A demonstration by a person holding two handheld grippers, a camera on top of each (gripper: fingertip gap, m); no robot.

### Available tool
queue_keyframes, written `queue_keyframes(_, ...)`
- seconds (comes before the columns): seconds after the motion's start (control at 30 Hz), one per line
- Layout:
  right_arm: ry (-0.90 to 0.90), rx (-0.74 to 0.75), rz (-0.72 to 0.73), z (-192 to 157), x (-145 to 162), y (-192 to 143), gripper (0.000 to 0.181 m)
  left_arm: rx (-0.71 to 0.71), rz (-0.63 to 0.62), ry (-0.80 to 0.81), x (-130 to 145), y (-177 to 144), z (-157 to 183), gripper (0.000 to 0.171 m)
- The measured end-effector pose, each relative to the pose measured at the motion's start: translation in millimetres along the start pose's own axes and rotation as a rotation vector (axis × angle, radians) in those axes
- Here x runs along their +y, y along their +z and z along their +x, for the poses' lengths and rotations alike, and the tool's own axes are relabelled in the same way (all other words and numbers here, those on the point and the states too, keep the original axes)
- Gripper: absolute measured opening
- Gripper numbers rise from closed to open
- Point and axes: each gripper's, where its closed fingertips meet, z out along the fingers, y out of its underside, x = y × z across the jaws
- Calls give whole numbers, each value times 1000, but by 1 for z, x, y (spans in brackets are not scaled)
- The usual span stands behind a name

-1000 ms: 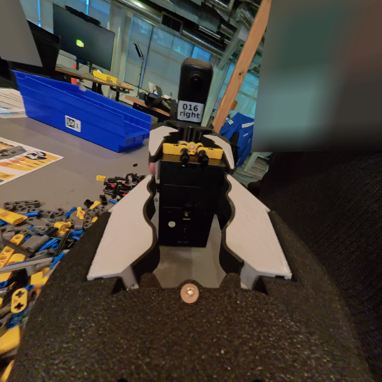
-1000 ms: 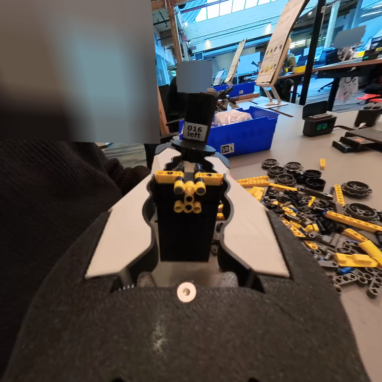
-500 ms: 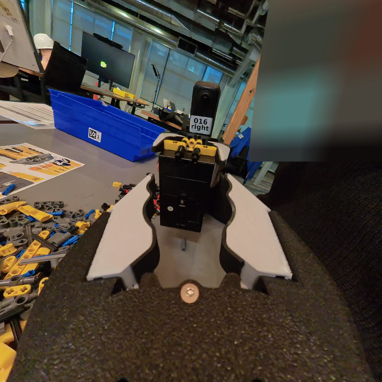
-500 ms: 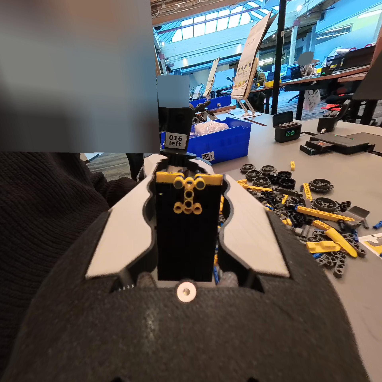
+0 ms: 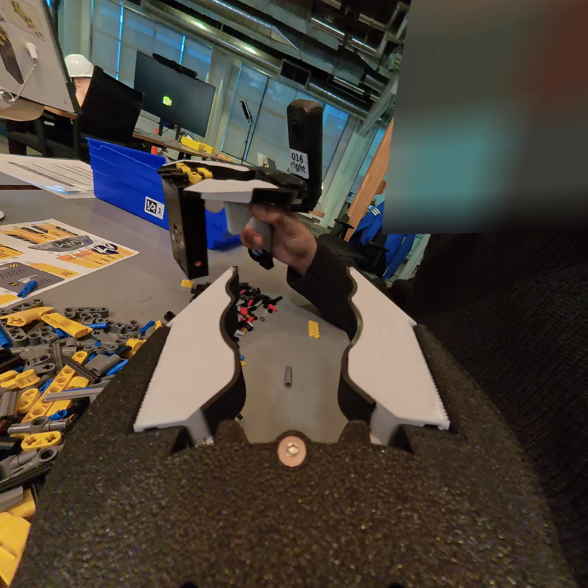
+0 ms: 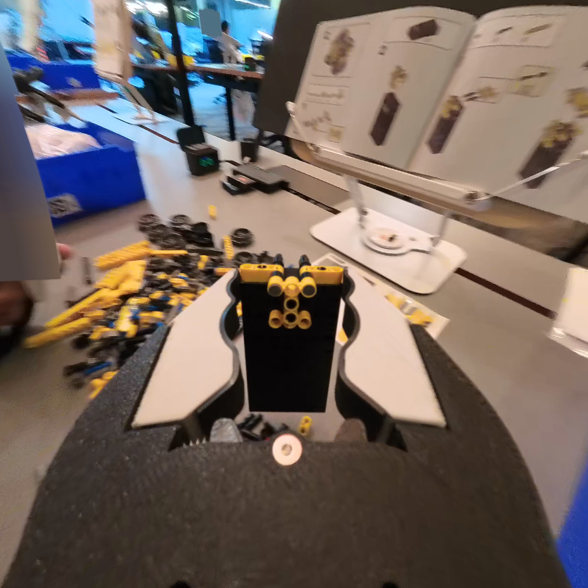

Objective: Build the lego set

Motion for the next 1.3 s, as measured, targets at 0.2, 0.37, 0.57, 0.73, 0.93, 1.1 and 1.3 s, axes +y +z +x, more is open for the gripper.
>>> queue_keyframes(0.2,51,159,-22,41,19,6,63,1,-21,-3,4,2,-1,65)
queue_keyframes(0.37,32,273,-78,57,35,8,63,5,-27,-5,5,4,-1,65)
queue_keyframes(0.57,63,327,-79,62,39,4,63,5,-23,-10,4,3,-2,65)
queue_keyframes(0.73,60,346,-80,62,42,-2,64,2,-29,-9,5,4,-2,65)
queue_keyframes(0.93,18,372,-108,61,45,-4,65,-7,-47,-5,9,5,-4,65)
queue_keyframes(1.1,24,374,-128,61,48,-6,65,-14,-56,3,10,5,-5,65)
queue_keyframes(1.3,44,373,-155,59,51,-11,65,-20,-55,6,10,4,-6,65)
